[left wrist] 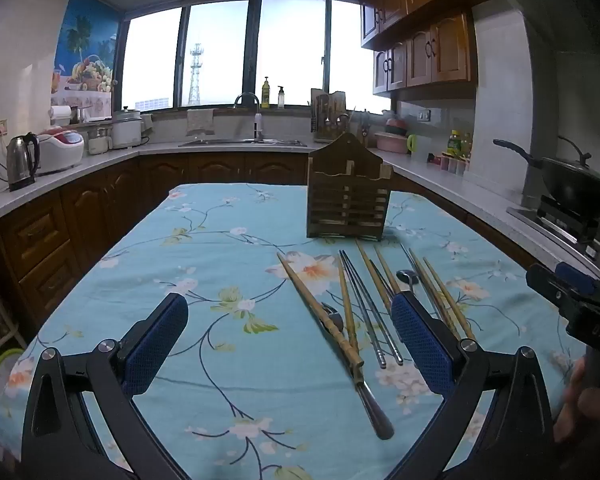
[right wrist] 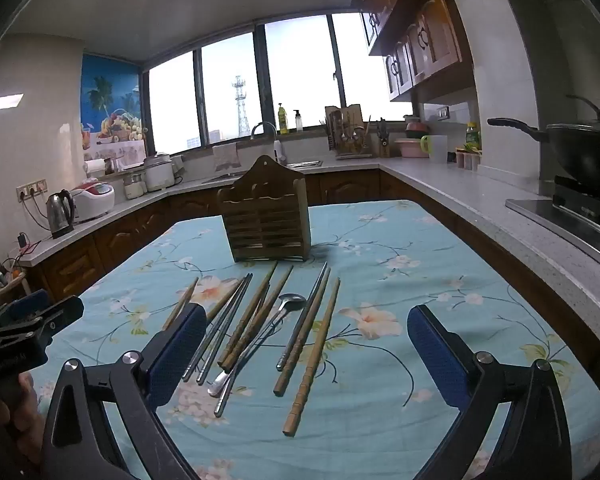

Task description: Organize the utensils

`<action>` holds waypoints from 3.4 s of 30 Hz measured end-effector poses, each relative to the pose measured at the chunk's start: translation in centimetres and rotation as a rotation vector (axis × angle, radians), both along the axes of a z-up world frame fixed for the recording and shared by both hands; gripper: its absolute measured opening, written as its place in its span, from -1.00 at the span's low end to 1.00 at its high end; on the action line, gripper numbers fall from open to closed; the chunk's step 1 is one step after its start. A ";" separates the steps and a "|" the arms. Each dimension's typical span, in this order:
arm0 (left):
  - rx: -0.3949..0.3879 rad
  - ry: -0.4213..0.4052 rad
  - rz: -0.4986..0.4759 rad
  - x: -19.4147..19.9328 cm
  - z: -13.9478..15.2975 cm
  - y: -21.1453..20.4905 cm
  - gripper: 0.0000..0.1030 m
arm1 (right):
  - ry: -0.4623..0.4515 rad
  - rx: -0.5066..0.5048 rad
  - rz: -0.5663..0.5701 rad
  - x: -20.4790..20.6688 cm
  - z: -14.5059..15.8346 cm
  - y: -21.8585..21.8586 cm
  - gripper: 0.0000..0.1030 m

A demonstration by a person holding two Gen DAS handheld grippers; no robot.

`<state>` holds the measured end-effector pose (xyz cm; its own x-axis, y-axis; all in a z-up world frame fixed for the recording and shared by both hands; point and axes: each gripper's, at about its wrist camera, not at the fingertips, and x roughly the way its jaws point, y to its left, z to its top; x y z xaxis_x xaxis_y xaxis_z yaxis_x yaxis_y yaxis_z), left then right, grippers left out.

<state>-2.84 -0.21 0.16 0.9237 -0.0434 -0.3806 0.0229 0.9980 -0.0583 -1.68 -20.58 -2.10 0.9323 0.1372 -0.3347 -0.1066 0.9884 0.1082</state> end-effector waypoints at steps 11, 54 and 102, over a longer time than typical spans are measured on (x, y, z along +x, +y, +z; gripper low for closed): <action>-0.003 0.002 0.001 0.0 0.0 0.1 1.00 | 0.001 0.003 0.000 -0.1 0.3 -0.5 0.97; -0.173 0.300 -0.040 11.7 -0.7 2.8 0.90 | 0.187 0.084 0.010 7.9 1.1 -1.3 0.92; -0.155 0.586 -0.116 25.5 -4.2 2.1 -0.90 | 0.580 0.109 0.121 26.3 -3.1 2.7 -0.90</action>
<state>22.67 1.90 -4.01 0.5490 -0.2263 -0.8046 0.0513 0.9700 -0.2378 24.65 -17.84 -5.20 0.5772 0.2930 -0.7622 -0.1112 0.9529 0.2821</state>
